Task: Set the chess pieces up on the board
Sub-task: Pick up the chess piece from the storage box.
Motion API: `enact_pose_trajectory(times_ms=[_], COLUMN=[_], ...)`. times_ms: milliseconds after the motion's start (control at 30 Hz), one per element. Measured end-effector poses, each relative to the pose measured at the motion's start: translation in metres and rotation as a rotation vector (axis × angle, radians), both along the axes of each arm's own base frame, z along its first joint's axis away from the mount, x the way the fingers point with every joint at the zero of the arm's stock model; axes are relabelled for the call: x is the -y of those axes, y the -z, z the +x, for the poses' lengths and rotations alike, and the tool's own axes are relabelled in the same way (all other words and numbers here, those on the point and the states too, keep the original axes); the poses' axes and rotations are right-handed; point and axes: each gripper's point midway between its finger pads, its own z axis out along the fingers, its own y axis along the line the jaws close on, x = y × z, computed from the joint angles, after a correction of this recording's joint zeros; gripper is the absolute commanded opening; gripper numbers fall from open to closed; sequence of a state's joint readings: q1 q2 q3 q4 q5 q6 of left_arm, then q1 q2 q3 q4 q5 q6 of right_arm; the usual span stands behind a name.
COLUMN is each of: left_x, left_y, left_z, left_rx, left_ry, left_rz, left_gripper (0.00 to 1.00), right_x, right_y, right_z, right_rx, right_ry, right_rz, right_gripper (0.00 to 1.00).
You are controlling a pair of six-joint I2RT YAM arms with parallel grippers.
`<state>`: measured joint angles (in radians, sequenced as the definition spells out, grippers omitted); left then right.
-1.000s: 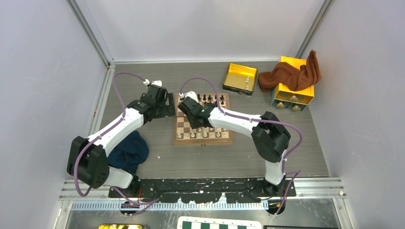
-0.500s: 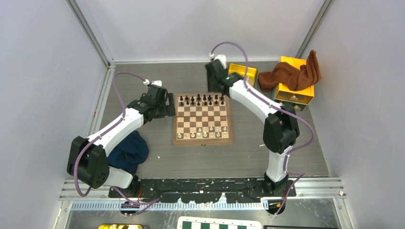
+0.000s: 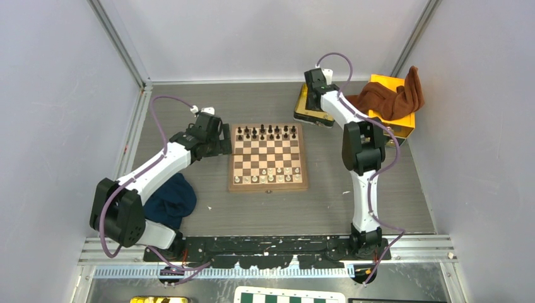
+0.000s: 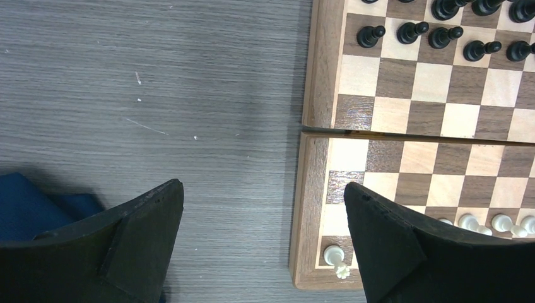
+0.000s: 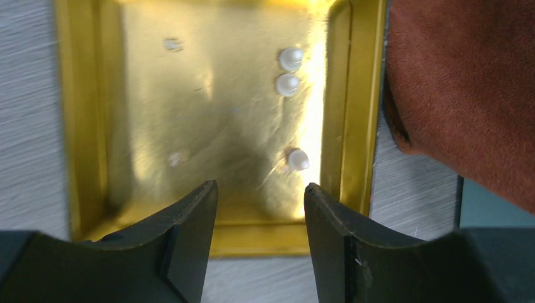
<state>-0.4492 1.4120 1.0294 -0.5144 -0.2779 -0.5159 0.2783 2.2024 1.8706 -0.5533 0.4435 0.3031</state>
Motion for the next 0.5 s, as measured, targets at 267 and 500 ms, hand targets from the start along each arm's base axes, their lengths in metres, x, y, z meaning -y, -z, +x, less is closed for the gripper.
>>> enact_pose_trajectory(times_ms=[267, 500], left_x=[0.000, -0.001], left_y=[0.007, 0.009], left_z=[0.000, 0.000], left_rx=[-0.020, -0.030], left_ry=[0.000, -0.002], left_rz=[0.010, 0.017], left_gripper=[0.98, 0.98], right_x=[0.041, 0.051], right_y=[0.023, 0.014], right_z=[0.025, 0.049], right_rx=[-0.005, 0.054], right_ry=[0.088, 0.107], right_rz=[-0.007, 0.015], right_gripper=[0.57, 0.56])
